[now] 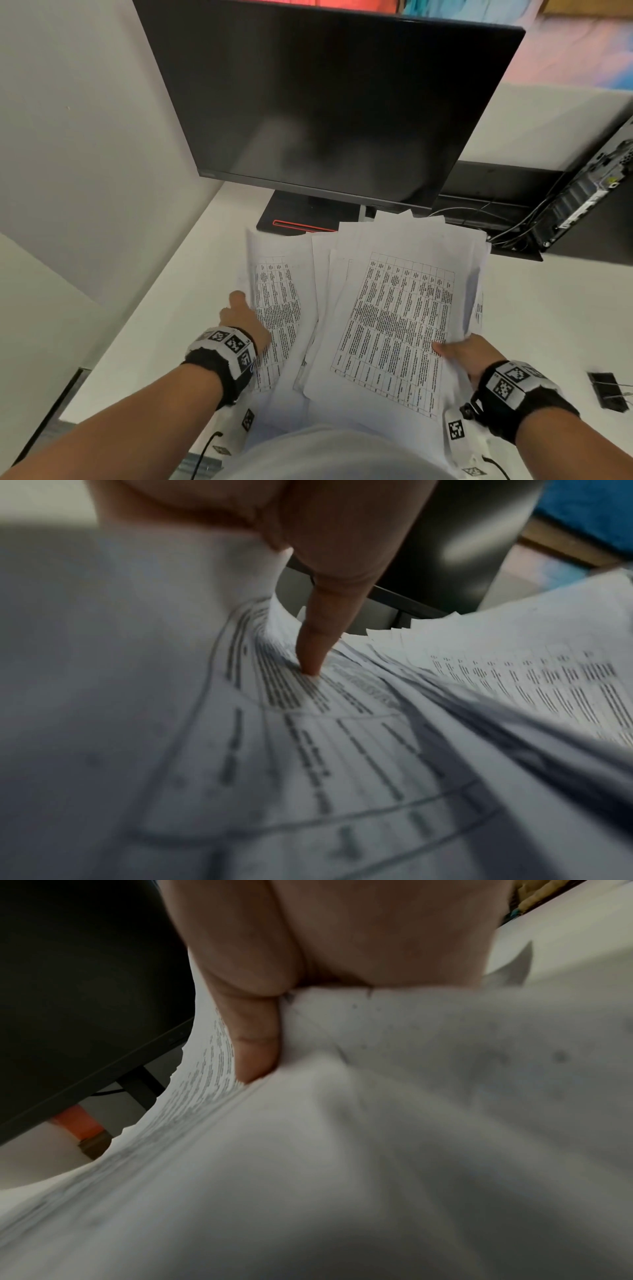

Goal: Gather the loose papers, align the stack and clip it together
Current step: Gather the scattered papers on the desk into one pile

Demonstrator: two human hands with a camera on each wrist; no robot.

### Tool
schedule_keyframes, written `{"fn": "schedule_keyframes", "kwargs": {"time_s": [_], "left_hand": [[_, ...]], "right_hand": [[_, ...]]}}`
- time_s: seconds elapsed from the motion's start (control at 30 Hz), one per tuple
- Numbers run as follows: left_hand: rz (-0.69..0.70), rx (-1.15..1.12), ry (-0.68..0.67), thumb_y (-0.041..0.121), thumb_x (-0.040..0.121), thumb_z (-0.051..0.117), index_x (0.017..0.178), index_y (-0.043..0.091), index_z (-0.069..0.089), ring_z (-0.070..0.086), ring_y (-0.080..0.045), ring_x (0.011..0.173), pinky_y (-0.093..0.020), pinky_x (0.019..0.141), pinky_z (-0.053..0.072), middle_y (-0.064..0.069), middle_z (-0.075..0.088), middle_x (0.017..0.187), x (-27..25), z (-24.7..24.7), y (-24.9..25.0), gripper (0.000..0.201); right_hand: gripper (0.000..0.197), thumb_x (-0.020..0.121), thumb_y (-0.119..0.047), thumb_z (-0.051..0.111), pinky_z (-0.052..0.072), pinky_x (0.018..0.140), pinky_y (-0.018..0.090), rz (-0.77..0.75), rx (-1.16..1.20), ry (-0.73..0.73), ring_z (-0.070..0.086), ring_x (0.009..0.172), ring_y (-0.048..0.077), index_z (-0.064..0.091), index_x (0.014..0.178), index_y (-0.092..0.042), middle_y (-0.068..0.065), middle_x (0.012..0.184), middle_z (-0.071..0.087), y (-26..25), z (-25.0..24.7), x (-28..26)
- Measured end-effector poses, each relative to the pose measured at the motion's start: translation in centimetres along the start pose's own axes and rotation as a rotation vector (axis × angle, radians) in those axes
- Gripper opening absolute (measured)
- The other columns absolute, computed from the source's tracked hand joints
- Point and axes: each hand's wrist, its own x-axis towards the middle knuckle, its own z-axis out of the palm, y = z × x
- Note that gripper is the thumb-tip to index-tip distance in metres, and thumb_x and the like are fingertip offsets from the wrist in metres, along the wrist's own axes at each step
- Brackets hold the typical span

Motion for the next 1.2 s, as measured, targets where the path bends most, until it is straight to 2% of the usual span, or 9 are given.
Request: {"fn": "schedule_keyframes", "kwargs": {"time_s": [0.17,0.3,0.4,0.53,0.7,0.9,1.07,1.13,1.2], "left_hand": [[-0.123,-0.21,-0.193,0.022,0.077,0.072,0.131,-0.007,0.04,0.052,-0.033,0.112,-0.033,0.09,0.043,-0.022,0.049,0.133,0.5,-2.4,0.4,0.069],[-0.008,-0.181,-0.267,0.023,0.081,0.068,0.128,-0.004,0.046,0.05,-0.031,0.121,-0.029,0.092,0.038,-0.014,0.054,0.129,0.4,-2.7,0.0,0.058],[0.007,-0.347,-0.311,0.03,0.084,0.064,0.135,-0.001,0.039,0.045,-0.031,0.126,-0.033,0.101,0.035,-0.015,0.047,0.138,0.0,-1.7,0.2,0.065],[-0.134,-0.583,-0.348,0.041,0.082,0.062,0.142,-0.001,0.024,0.031,-0.034,0.136,-0.046,0.11,0.023,-0.018,0.033,0.148,0.4,-0.2,0.5,0.082],[-0.113,-0.434,-0.331,0.041,0.04,0.087,0.116,-0.007,0.057,0.062,-0.032,0.097,-0.04,0.093,0.049,-0.017,0.067,0.107,1.6,0.7,-0.1,0.095],[-0.157,-0.413,-0.322,0.036,0.067,0.078,0.133,-0.004,0.038,0.049,-0.035,0.105,-0.041,0.083,0.04,-0.024,0.05,0.128,0.5,0.1,0.7,0.087],[-0.157,-0.458,-0.363,0.04,0.061,0.081,0.132,-0.001,0.041,0.048,-0.04,0.117,-0.045,0.096,0.039,-0.019,0.052,0.129,0.9,0.3,0.5,0.092],[-0.149,-0.456,-0.36,0.038,0.061,0.082,0.126,-0.003,0.046,0.049,-0.037,0.117,-0.038,0.094,0.038,-0.012,0.056,0.121,0.6,0.1,0.8,0.085],[-0.139,-0.463,-0.365,0.052,0.031,0.088,0.122,-0.001,0.052,0.057,-0.037,0.109,-0.041,0.098,0.041,-0.013,0.062,0.117,1.5,0.7,0.3,0.111]], "right_hand": [[0.085,0.069,-0.038,0.078,0.043,0.099,0.039,-0.039,0.023,-0.009,0.053,0.118,0.036,0.042,0.133,0.004,0.02,0.132,0.053,0.6,-0.1,0.3],[0.106,0.018,-0.058,0.085,0.05,0.092,0.047,-0.084,0.133,-0.078,0.065,0.096,0.034,0.062,0.106,-0.003,0.017,0.103,0.07,1.6,-0.1,2.8],[0.054,0.055,-0.03,0.087,0.052,0.084,0.041,-0.126,0.172,-0.143,0.065,0.086,0.028,0.064,0.097,-0.004,0.014,0.094,0.07,-1.6,0.7,0.0],[0.039,0.081,-0.013,0.069,0.046,0.085,0.026,-0.25,0.014,-0.054,0.059,0.096,0.024,0.055,0.117,-0.005,0.001,0.109,0.061,-4.8,4.1,-2.3],[0.04,0.078,-0.016,0.07,0.053,0.079,0.031,-0.315,-0.019,-0.159,0.063,0.09,0.025,0.056,0.115,-0.007,0.008,0.101,0.065,-5.2,5.1,-2.6],[0.068,0.065,-0.039,0.068,0.047,0.09,0.039,0.045,-0.153,0.438,0.054,0.104,0.035,0.046,0.124,-0.012,0.016,0.121,0.054,-2.5,-1.7,-0.4],[0.074,0.064,-0.047,0.077,0.049,0.078,0.037,0.072,0.043,0.229,0.056,0.083,0.033,0.054,0.114,0.004,0.019,0.099,0.061,-1.2,-3.1,0.5],[0.082,0.063,-0.048,0.077,0.049,0.083,0.038,0.033,0.015,0.188,0.058,0.093,0.036,0.05,0.123,0.001,0.02,0.11,0.06,-1.2,-2.6,0.3],[0.085,0.064,-0.043,0.078,0.047,0.089,0.037,-0.01,-0.065,0.14,0.056,0.105,0.035,0.045,0.129,0.001,0.019,0.122,0.057,-1.3,-1.7,0.1]]}}
